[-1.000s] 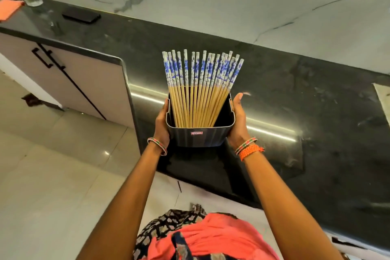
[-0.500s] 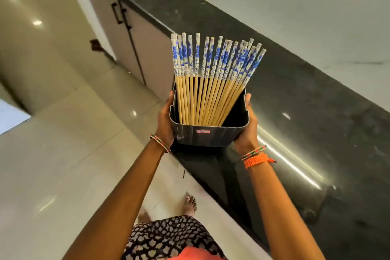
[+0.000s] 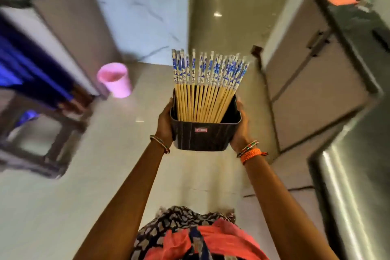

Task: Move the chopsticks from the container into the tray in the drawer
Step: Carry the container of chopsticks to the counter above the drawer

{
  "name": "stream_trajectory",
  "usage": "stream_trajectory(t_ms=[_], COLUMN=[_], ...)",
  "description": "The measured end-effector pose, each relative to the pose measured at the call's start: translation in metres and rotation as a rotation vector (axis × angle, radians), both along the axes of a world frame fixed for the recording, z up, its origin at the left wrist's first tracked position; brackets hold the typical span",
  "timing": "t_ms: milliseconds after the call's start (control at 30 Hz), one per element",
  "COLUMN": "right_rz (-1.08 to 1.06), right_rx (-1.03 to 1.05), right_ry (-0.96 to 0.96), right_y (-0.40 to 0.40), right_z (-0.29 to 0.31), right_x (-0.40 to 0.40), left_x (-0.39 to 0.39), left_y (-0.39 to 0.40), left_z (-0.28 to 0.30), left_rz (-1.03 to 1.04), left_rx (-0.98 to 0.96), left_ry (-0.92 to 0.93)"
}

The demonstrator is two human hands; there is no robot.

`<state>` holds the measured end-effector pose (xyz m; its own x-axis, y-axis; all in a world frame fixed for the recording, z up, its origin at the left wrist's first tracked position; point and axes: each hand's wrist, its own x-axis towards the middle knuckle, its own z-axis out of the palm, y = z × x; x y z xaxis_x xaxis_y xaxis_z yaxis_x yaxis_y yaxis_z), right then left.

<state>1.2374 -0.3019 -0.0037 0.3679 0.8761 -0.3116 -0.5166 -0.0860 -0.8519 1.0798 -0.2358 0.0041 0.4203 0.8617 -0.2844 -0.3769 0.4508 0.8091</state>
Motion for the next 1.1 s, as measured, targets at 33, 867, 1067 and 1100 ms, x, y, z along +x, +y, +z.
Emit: stream_trajectory(t_ms=[33, 867, 1067, 1100], right_rz=[0.079, 1.465, 1.557, 1.57], right_rx=[0.018, -0.023, 0.039, 0.037], right_ry=[0.019, -0.065, -0.022, -0.018], right_y=[0.017, 0.158, 0.18, 0.182], right_z=[-0.005, -0.034, -0.023, -0.02], right_x=[-0.029, -0.733, -0.857, -0.874], left_x=[-0.033, -0.653, -0.763, -0.778], left_y=[0.003, -0.06, -0.043, -0.041], left_z=[0.003, -0.033, -0.027, -0.026], left_rz=[0.069, 1.554, 1.641, 1.651], left_rx=[-0.013, -0.195, -0.14, -0.134], left_ry=[-0.007, 0.14, 0.174, 0.187])
